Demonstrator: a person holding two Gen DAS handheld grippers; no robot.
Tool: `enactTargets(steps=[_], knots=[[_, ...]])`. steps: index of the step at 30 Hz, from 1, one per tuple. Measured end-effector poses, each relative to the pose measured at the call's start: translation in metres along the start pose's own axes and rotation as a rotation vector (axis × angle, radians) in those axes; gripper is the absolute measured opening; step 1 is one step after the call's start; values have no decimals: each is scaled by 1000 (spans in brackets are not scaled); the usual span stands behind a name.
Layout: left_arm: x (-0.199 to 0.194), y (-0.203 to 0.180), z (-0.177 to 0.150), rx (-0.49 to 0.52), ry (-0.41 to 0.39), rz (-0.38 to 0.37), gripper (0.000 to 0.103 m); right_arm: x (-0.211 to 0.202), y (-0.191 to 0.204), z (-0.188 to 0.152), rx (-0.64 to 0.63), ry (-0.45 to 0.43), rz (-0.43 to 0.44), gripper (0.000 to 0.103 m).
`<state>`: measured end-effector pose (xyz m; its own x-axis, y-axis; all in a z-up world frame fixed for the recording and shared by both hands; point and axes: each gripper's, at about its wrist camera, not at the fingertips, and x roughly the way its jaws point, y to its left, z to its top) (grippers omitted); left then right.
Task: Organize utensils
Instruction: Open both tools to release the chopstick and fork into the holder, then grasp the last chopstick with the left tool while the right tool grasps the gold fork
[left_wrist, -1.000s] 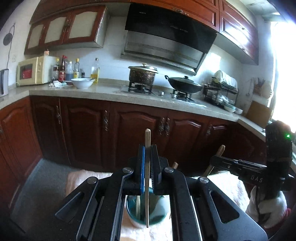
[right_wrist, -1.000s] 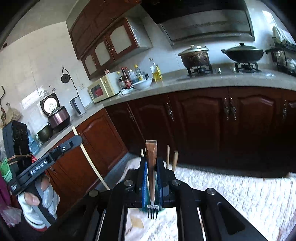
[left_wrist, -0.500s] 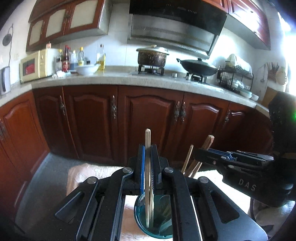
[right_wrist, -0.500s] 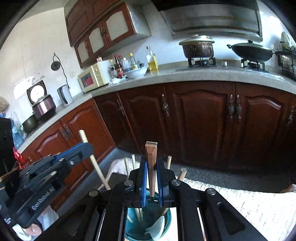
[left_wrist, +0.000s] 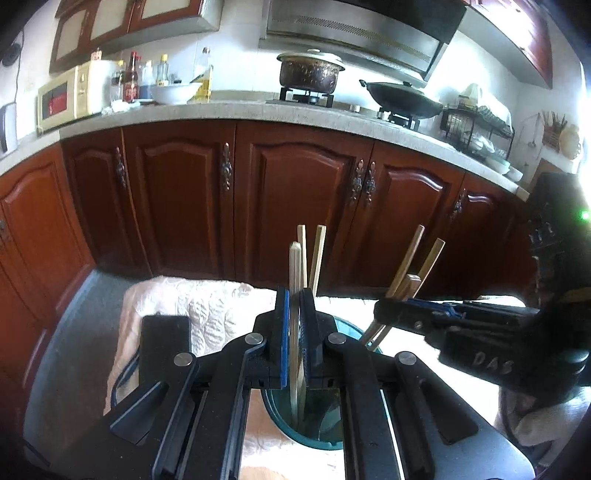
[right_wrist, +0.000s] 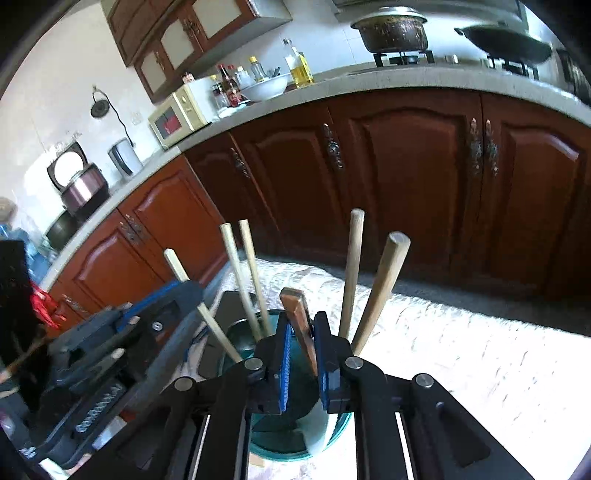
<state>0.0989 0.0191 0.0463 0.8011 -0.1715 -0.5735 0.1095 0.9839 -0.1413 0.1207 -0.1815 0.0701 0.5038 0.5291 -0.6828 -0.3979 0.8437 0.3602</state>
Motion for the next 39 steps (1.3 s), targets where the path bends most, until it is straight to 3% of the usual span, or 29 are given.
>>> enactTargets(steps=[2,4,5,10,14,23,31,39], knots=[[-2,0,0,-5,5,0,7,-6,-4,0,27,4,22,14],[-8,1,-1,-12,7,-8,26,-16,-7,0,36,-12,46,21],[-11,1,-2,-16,6,-11,30,-22,-7,-1,31,-24,45,22],[-30,1,-8,-19,-8,-9,38,-55,-3,-13,5,-62,43,27],[-44,-8,-17,-7,-12,-7,42,-77,-5,-30,5,-77,22,28],[-61,-55,-49,78,7,-34,43,-115,-18,-80,-3,-86,-127,31],[-51,-96,-77,127,77,-87,44,-140,-42,-122,47,-51,-193,34],[-32,-107,-98,139,143,-81,44,-136,-67,-156,112,14,-215,34]])
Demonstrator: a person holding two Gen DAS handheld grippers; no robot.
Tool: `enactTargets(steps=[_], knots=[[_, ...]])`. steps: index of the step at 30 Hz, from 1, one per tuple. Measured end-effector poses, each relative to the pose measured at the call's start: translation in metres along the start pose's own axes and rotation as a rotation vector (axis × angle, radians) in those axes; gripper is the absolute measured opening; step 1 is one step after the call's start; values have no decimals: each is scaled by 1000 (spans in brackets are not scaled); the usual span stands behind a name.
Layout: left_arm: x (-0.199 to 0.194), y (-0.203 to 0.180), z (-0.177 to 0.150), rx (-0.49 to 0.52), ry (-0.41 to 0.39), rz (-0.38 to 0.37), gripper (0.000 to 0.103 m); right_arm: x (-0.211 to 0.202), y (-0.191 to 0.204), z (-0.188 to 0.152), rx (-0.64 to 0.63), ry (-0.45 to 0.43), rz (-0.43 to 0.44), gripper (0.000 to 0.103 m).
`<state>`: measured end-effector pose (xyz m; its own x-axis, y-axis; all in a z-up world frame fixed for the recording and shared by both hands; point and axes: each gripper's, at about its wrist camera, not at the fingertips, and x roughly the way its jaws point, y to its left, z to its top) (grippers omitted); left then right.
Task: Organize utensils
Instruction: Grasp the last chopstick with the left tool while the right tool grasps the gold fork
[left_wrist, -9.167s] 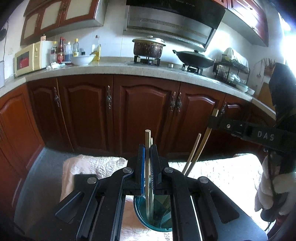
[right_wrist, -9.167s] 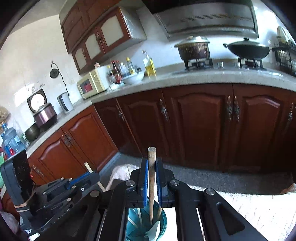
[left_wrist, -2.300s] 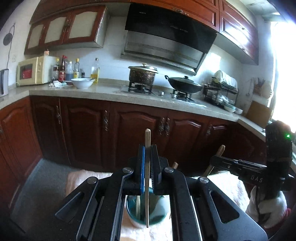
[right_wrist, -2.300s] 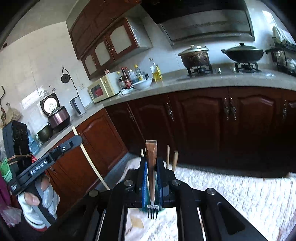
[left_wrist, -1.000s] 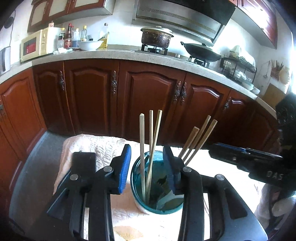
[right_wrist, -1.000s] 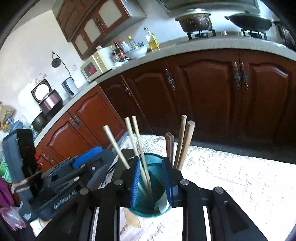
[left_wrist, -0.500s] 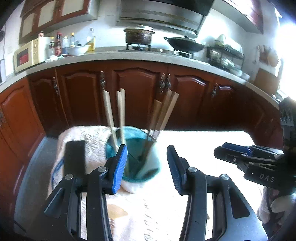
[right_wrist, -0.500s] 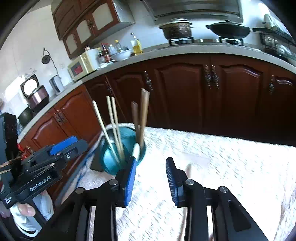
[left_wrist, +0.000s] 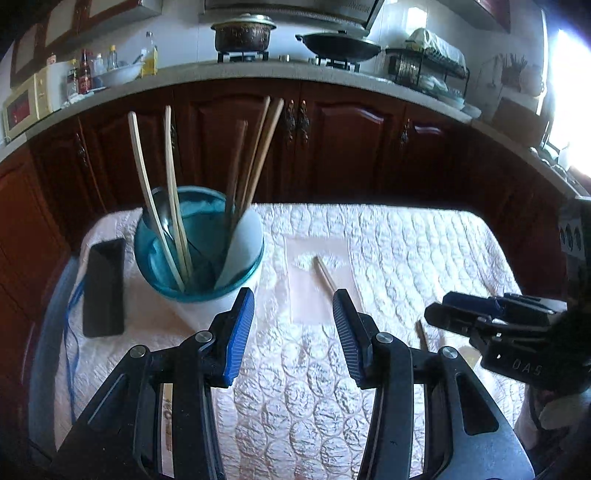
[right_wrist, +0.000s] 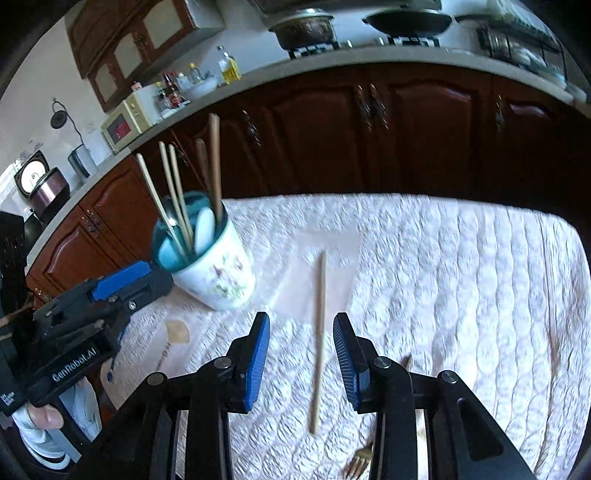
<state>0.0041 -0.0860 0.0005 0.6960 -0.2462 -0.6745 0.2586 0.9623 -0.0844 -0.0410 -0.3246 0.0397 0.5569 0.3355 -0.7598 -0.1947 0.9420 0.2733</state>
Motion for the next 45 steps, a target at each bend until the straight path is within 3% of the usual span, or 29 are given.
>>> enactTargets(steps=[10,16,20,26,29,36,41,45], knots=[[22,16,-16,-44,82,1,44,76,-11,-37,38,191,18,33],[24,28,-17,-72,85,6,44,110,-24,-54,124,266,34,5],[31,32,-20,-88,102,4,44,99,-26,-72,206,303,124,5],[47,31,-28,-92,158,-15,44,71,2,-111,175,387,291,8],[55,31,-31,-102,190,-32,44,56,-18,-109,200,332,234,23],[77,27,-40,-115,265,-88,44,38,-98,-77,254,219,-20,25],[97,19,-44,-99,311,-108,44,55,-123,-50,270,233,-61,25],[113,11,-44,-71,338,-111,43,79,-113,-39,217,278,-73,23]])
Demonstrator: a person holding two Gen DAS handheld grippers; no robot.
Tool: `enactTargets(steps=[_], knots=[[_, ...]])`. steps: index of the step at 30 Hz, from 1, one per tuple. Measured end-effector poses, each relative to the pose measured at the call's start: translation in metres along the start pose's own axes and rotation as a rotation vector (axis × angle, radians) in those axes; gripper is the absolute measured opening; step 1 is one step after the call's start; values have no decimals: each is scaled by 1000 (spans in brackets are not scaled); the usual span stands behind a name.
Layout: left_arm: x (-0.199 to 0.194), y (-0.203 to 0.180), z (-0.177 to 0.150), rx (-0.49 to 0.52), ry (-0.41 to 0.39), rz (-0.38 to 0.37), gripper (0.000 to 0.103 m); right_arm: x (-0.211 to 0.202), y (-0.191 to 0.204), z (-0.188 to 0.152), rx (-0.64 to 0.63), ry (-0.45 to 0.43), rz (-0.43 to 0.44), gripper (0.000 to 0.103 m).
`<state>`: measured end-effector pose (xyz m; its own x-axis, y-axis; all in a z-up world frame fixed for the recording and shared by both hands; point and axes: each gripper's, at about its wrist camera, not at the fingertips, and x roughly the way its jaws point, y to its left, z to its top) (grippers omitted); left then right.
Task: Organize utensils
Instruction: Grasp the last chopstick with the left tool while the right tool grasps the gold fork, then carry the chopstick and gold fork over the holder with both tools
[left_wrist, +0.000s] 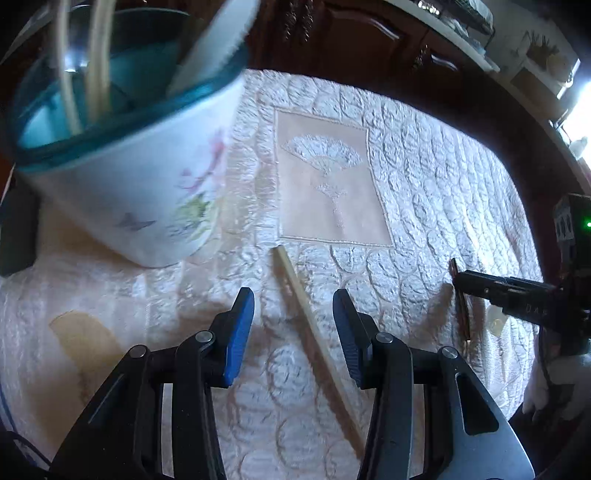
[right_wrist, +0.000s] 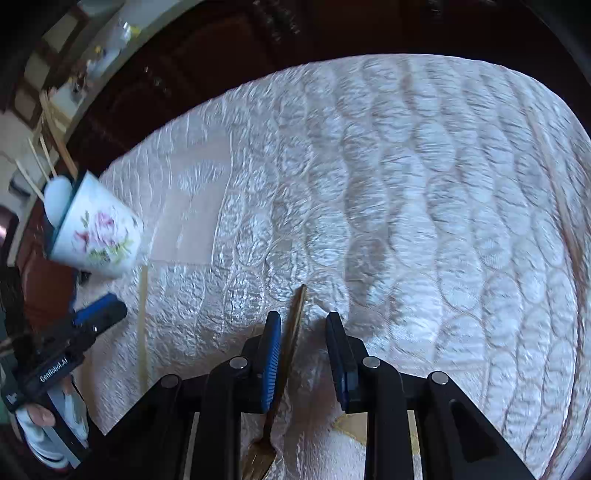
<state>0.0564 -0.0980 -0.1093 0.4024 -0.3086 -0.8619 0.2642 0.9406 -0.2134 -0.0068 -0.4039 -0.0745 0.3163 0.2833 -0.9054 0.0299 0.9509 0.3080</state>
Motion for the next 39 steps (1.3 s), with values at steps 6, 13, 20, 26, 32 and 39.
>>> enactTargets(steps=[6,13,20,26,32,39], knots=[[23,-1,8,9,7,16,13,19,21,4,-82,14,-37,10],[-3,15,9,-28,-35,-52,4,4,50,11,-130,-51,30,6],[-74,13,4,7,-170,-92,4,-42,75,14,-182,-143,103,6],[-119,12,4,23,-258,-98,4,-77,95,-5,-232,-206,118,6],[-150,19,2,28,-315,-82,4,-102,110,-7,-256,-253,135,6],[-165,25,0,9,-349,-70,4,-116,129,0,-289,-289,149,6]])
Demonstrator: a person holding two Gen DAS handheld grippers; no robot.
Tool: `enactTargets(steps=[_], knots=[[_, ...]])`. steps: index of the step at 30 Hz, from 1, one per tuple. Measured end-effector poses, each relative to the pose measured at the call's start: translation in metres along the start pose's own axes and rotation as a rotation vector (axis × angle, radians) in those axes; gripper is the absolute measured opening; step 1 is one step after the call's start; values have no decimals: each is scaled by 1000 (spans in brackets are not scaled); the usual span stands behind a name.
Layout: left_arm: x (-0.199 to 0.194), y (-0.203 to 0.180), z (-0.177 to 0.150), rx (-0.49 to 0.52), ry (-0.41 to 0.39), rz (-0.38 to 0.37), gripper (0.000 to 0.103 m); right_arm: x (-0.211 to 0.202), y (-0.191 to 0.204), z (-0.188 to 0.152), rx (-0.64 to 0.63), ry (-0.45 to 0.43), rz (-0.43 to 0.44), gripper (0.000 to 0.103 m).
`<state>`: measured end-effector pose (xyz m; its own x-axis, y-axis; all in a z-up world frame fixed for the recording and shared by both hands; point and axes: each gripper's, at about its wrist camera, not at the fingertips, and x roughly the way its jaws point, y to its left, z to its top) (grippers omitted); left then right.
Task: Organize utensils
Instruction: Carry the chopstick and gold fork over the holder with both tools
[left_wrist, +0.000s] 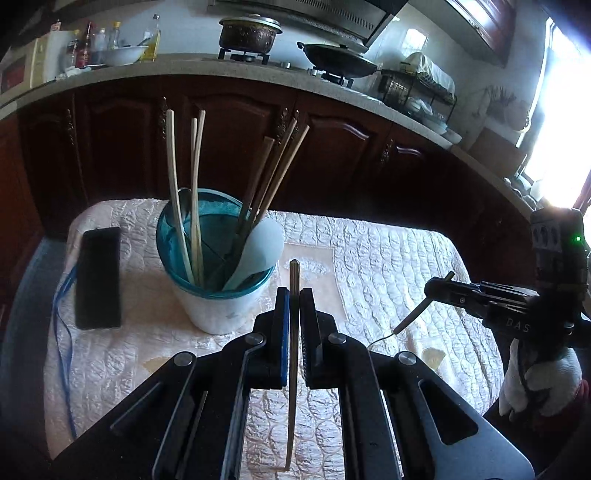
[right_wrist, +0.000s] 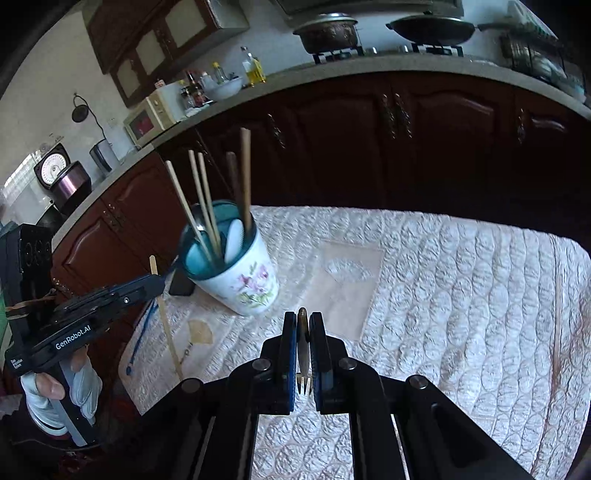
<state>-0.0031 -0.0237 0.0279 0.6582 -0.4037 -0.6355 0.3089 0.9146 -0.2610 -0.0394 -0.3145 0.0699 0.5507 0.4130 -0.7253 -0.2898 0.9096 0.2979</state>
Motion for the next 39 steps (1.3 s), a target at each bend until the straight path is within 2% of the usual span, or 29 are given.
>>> enactTargets(steps=[31,36,39], knots=[[-19,10,3,-22,-26,5,4,5,16,9,-20,-1,34,6],[-39,22,12,-35,-42,-12,4,3,22,15,-35,-7,36,6],[-64,31,29,-34,-86,-13,4,0,26,23,-49,-18,43,6]])
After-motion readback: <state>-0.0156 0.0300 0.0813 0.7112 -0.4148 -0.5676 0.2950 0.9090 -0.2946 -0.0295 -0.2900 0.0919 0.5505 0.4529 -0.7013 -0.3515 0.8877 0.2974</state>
